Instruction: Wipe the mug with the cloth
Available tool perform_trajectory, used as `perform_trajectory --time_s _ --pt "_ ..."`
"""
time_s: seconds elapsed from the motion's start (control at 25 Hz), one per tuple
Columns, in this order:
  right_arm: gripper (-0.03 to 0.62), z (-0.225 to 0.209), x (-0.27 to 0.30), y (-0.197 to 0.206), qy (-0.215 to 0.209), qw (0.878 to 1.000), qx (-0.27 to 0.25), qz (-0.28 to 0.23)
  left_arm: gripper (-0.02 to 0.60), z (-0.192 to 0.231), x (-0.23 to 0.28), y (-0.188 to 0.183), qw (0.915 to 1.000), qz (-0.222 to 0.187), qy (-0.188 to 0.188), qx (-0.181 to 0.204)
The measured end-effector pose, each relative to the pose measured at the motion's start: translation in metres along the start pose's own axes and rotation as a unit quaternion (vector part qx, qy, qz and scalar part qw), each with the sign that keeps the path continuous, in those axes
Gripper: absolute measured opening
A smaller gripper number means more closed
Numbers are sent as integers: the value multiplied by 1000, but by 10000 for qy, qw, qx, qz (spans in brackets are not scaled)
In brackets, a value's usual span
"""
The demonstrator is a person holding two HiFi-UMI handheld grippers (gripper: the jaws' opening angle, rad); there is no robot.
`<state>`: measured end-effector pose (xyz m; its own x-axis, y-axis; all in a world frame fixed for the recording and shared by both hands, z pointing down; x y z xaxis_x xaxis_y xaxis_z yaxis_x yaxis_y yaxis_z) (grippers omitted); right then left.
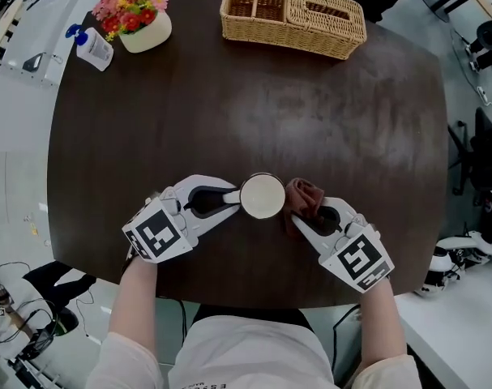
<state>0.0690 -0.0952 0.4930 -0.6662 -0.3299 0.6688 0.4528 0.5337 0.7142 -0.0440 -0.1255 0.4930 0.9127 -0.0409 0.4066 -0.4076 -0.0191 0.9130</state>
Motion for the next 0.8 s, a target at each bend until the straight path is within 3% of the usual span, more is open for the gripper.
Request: perform_trajectory --time_s 0.12,0.24,0.4,0.52,0.64,0.8 --pt "80 -27 3 -20 -179 9973 -705 -51 77 6 0 -1 9998 -10 174 55" --pt "80 -44 21 -42 -788 9870 -1400 -16 77 12 0 -1 9994 -22 324 86" --pt "78 -48 47 -65 -2016 9616 -1845 239 77 18 -1 0 9982 -69 587 83" --pt "77 -49 64 -69 -2559 9367 -2285 703 78 21 -1 1 9968 -106 790 100" --pt "77 -46 73 -73 -2848 9134 -2726 1017 80 24 -1 2 9952 -107 962 106" --pt "73 -40 80 -77 -2752 8903 -3448 1128 84 25 -2 3 9946 -128 1031 -7"
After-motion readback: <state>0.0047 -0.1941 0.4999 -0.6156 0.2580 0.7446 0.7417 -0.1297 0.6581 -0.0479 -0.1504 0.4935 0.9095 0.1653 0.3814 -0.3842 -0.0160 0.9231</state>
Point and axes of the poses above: the fingertips, and each gripper's own axes: x forward along the fingers, z to its left, y out of its underside, the point moved 2 cm from there along -x, backward along the fingers, and after that the axes turned 7 degrees about x, right-handed, at the moved point
